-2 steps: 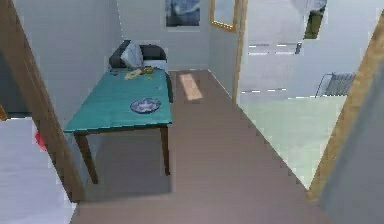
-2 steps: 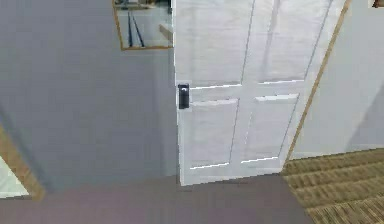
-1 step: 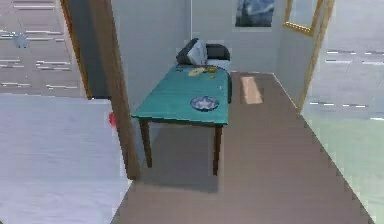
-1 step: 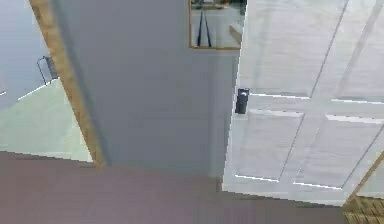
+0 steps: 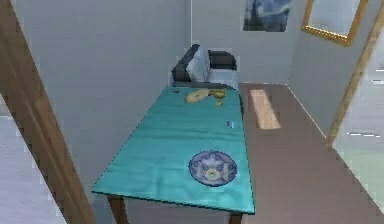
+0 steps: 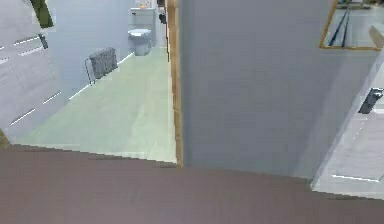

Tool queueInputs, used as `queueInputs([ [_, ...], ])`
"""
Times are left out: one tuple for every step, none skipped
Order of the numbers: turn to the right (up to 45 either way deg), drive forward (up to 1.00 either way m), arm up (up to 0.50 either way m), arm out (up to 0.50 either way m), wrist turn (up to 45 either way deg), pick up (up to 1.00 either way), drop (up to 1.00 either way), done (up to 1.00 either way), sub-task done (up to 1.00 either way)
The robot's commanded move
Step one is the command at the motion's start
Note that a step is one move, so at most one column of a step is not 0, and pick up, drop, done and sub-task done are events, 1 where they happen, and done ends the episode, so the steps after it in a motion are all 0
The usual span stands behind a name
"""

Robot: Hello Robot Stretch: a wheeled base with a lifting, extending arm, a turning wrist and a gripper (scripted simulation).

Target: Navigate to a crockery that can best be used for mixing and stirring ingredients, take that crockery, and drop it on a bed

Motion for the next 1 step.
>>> queueInputs([
  [-45.0,0.00,0.00,0.00,0.0,0.00,0.00,0.00,0.00],
])
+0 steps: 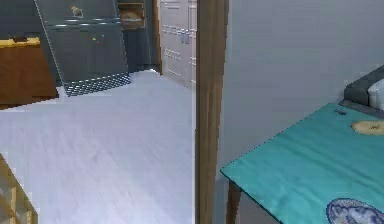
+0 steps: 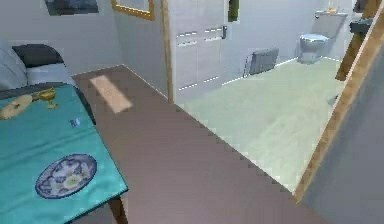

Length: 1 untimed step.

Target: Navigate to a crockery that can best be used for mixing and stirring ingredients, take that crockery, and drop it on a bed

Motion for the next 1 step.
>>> queueInputs([
  [-33.0,0.00,0.00,0.00,0.0,0.00,0.00,0.00,0.00],
])
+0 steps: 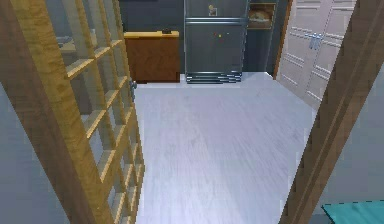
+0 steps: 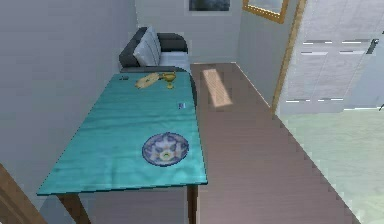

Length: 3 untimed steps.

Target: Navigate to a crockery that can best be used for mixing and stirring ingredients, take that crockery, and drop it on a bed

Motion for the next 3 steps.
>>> queueInputs([
  [0.0,0.00,0.50,0.00,0.0,0.00,0.00,0.00,0.00],
  [0.0,0.00,0.30,0.00,0.0,0.00,0.00,0.00,0.00],
  [0.0,0.00,0.00,0.40,0.0,0.00,0.00,0.00,0.00],
])
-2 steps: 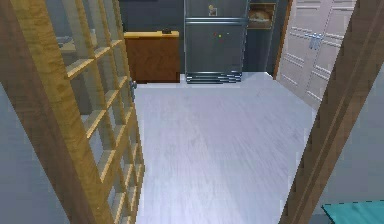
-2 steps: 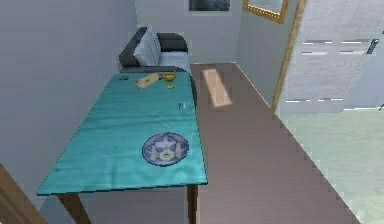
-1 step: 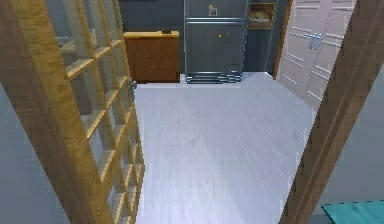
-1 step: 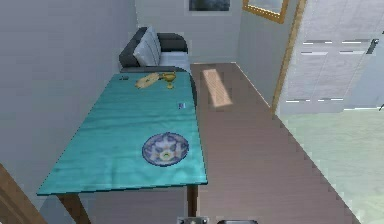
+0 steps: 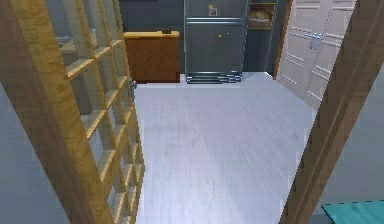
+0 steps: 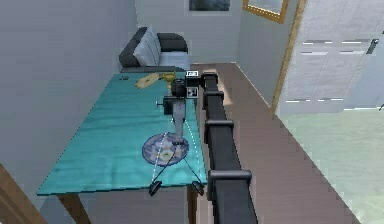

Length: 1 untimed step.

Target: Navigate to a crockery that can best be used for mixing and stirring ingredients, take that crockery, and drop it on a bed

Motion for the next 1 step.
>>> queueInputs([
  [0.0,0.00,0.00,0.00,45.0,0.00,0.00,0.00,0.00],
])
